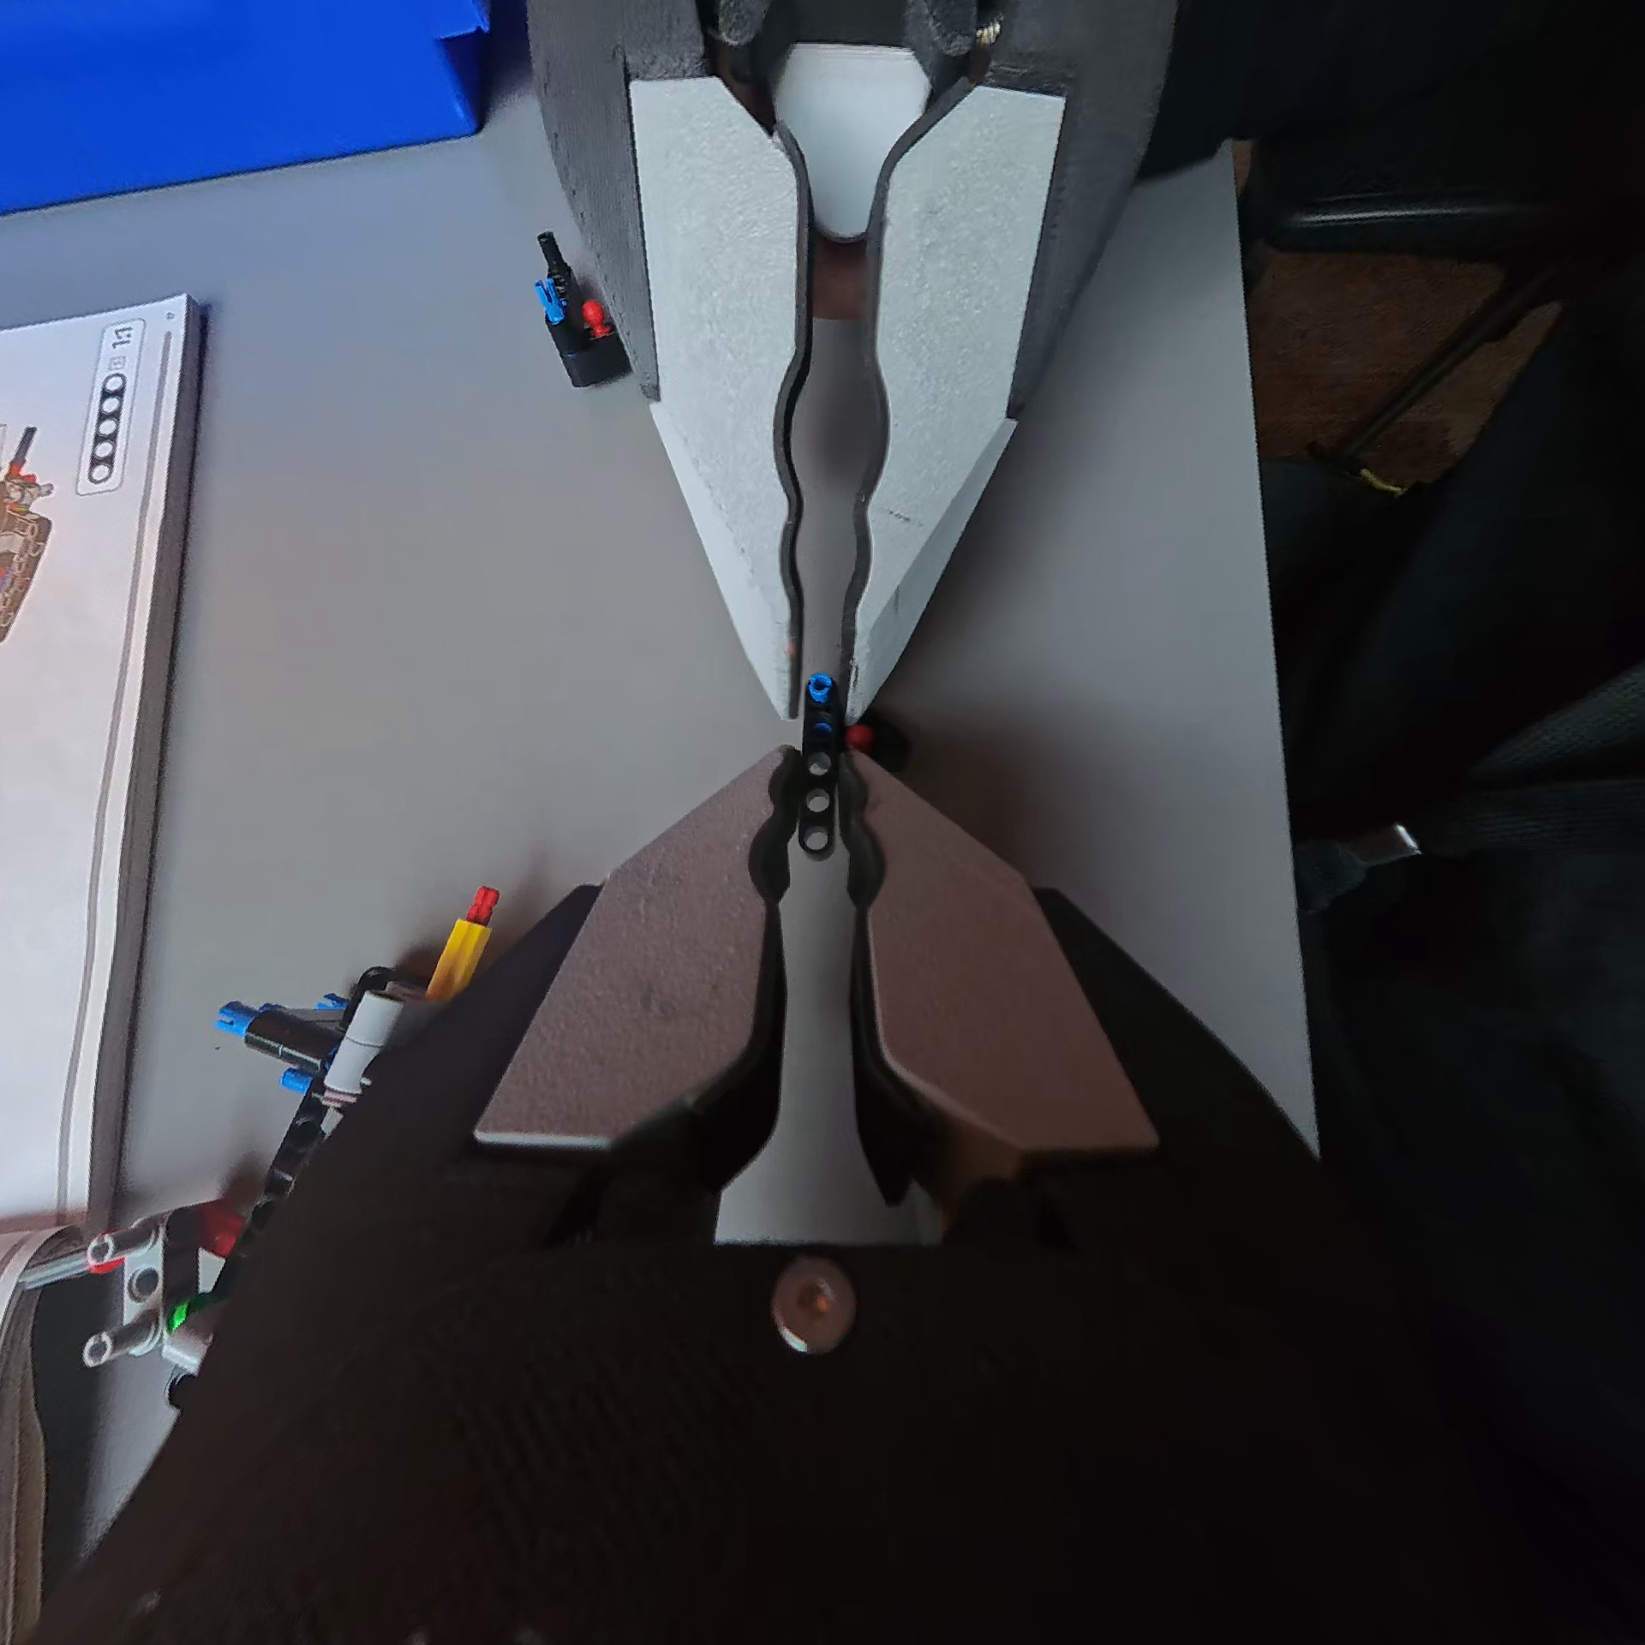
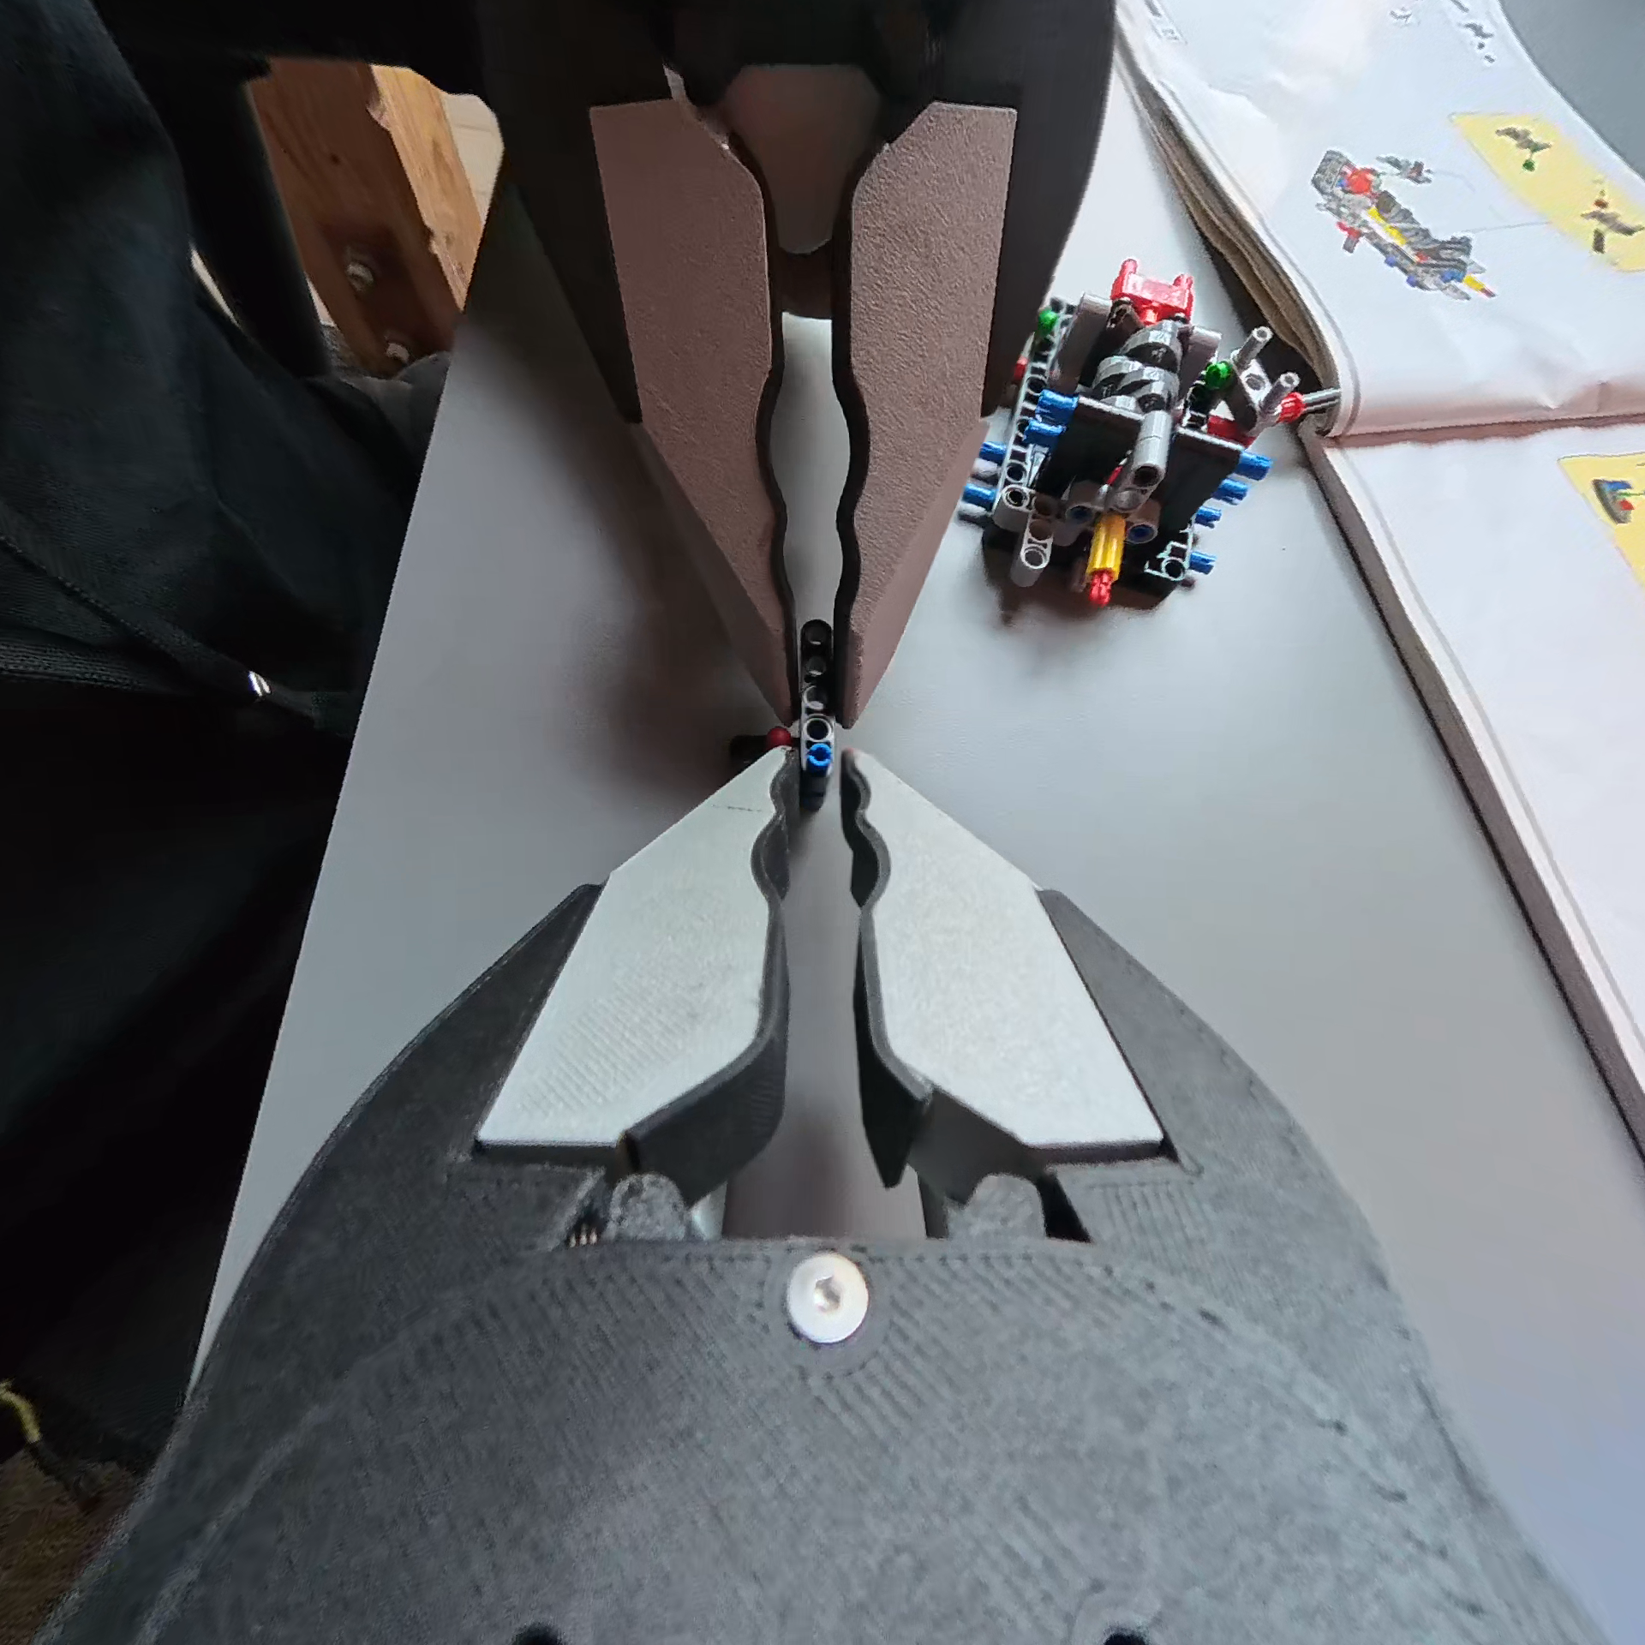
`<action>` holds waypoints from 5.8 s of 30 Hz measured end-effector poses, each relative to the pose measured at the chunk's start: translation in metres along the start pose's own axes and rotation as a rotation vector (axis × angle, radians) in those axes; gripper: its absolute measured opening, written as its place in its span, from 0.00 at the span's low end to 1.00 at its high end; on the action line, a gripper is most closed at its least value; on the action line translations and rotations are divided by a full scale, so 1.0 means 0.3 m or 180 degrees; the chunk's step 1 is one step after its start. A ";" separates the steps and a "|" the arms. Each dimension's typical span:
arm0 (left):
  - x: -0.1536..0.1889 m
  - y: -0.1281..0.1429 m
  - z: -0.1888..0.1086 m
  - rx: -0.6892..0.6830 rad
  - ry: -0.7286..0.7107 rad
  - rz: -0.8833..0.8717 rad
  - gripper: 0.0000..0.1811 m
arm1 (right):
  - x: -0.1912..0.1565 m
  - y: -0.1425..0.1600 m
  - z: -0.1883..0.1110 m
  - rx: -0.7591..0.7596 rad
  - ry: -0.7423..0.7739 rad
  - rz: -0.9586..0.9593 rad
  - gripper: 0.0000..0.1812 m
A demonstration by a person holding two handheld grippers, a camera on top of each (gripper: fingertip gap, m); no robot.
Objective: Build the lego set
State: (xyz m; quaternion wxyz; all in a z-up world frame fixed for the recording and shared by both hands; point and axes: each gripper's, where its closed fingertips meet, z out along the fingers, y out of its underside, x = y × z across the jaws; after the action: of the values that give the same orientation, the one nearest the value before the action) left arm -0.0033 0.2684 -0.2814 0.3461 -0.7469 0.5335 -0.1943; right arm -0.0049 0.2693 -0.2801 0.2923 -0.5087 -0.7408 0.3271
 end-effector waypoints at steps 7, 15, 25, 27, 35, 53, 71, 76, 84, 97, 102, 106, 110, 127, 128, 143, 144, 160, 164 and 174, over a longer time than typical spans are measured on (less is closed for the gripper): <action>0.006 0.008 0.014 -0.0040 0.0011 -0.0009 0.03 | -0.003 -0.016 -0.006 0.0105 -0.0074 0.0000 0.04; 0.003 -0.005 0.004 0.0015 0.0031 -0.0078 0.03 | 0.000 0.004 -0.010 0.0040 -0.0117 0.0047 0.02; 0.001 -0.012 0.003 0.0157 0.0138 -0.0260 0.02 | 0.001 0.004 -0.011 0.0035 -0.0118 0.0065 0.02; 0.001 -0.022 -0.003 0.0212 0.0159 -0.0285 0.02 | 0.000 0.004 -0.011 0.0036 -0.0123 0.0064 0.02; 0.001 -0.026 -0.003 0.0230 0.0189 -0.0254 0.02 | -0.001 0.003 -0.011 0.0035 -0.0130 0.0064 0.02; -0.002 -0.027 0.001 0.0144 0.0272 -0.0154 0.02 | 0.000 0.007 -0.012 0.0024 -0.0167 0.0087 0.02; -0.013 -0.017 0.017 0.0085 0.0326 -0.0019 0.02 | 0.009 0.027 -0.007 -0.0213 -0.0050 0.0086 0.02; -0.013 -0.019 0.016 0.0089 0.0328 -0.0094 0.02 | 0.012 0.026 -0.006 -0.0117 -0.0035 0.0157 0.02; -0.026 -0.016 -0.003 -0.0036 0.0174 -0.0107 0.05 | 0.019 0.031 -0.006 -0.0139 0.0005 0.0165 0.02; -0.054 0.149 -0.298 -0.0187 -0.0659 -0.0448 0.05 | 0.031 0.039 -0.036 -0.0079 0.0136 0.0164 0.08; -0.109 0.320 -0.451 -0.0418 -0.1175 -0.0859 0.03 | 0.062 0.032 -0.081 0.0137 0.0333 0.0229 0.08; -0.133 0.391 -0.504 -0.0396 -0.1295 -0.1171 0.03 | 0.097 0.012 -0.112 0.0343 0.0579 0.0187 0.08; -0.148 0.467 -0.517 -0.0637 -0.1404 -0.1305 0.02 | 0.112 0.012 -0.121 0.0372 0.0696 0.0161 0.08; -0.388 0.699 -0.658 -0.1009 -0.1979 -0.1682 0.01 | 0.122 0.007 -0.128 0.0444 0.0718 0.0183 0.06; -0.388 0.698 -0.657 -0.0996 -0.1962 -0.1673 0.01 | 0.122 0.008 -0.128 0.0445 0.0711 0.0190 0.06; -0.294 0.482 -0.548 -0.0557 -0.1583 -0.1160 0.00 | 0.123 0.003 -0.132 0.0480 0.0722 0.0188 0.05; -0.277 0.429 -0.536 -0.0439 -0.1492 -0.1091 0.00 | 0.124 0.000 -0.133 0.0500 0.0731 0.0180 0.05; 0.014 -0.053 -0.120 0.0433 0.0249 -0.0735 0.00 | 0.030 -0.095 -0.101 0.0821 0.0367 -0.0056 0.06; 0.012 -0.065 -0.109 0.0471 0.0348 -0.0788 0.00 | -0.004 -0.099 -0.091 0.0803 0.0265 -0.0210 0.07; 0.050 -0.083 -0.082 0.0427 0.0560 -0.0718 0.00 | -0.050 -0.100 -0.070 0.0718 0.0171 -0.0462 0.06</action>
State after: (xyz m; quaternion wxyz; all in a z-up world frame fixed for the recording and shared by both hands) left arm 0.0023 0.2515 -0.2476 0.3232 -0.7574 0.4602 -0.3318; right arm -0.0009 0.2509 -0.2453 0.3903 -0.4263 -0.7260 0.3725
